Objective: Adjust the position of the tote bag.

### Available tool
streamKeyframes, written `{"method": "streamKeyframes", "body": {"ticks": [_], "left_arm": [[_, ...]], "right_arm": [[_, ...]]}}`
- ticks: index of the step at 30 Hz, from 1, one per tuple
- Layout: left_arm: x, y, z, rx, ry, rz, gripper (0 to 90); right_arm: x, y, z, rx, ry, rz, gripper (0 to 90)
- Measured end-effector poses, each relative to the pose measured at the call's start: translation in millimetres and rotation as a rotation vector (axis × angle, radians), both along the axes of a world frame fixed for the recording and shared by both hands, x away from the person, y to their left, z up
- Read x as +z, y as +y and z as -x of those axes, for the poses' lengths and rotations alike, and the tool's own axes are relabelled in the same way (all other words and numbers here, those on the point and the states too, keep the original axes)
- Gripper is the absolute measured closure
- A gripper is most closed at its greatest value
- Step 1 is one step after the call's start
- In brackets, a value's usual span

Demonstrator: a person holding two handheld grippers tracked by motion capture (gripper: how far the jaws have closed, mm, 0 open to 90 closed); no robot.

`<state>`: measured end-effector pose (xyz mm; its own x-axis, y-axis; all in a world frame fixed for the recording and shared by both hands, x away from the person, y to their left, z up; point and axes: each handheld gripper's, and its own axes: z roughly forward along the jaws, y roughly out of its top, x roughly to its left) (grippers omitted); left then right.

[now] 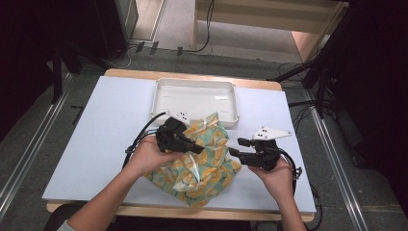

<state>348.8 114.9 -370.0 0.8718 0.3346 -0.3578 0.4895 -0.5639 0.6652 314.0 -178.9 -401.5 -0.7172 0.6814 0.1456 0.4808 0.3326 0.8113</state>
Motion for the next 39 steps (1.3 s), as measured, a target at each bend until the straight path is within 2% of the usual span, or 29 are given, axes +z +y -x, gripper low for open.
{"method": "streamKeyframes", "body": {"ticks": [16,21,26,34,36,39], "left_arm": [[-15.6,-9.9,1.0,-0.014,0.021,-0.016,85.9],[-15.8,-13.6,5.7,-0.032,0.009,-0.023,85.4],[-23.4,-11.4,9.7,-0.031,0.023,-0.031,84.5],[-26.7,-8.4,23.0,-0.038,0.035,-0.014,84.1],[-29.3,-9.3,25.9,-0.044,0.035,-0.02,84.1],[-32.9,-8.9,26.5,-0.043,0.045,-0.014,84.1]], "right_arm": [[-1.4,1.3,-0.2,0.005,0.001,0.004,48.1],[-1.3,0.6,-0.3,0.005,-0.002,0.005,48.2],[-1.0,0.0,0.3,0.004,-0.002,0.004,48.2],[-0.2,-0.5,0.8,0.0,-0.001,0.0,48.2],[-0.2,-0.2,0.8,0.002,-0.004,0.0,48.2],[0.0,-0.5,1.0,0.001,-0.003,-0.001,48.3]]}}
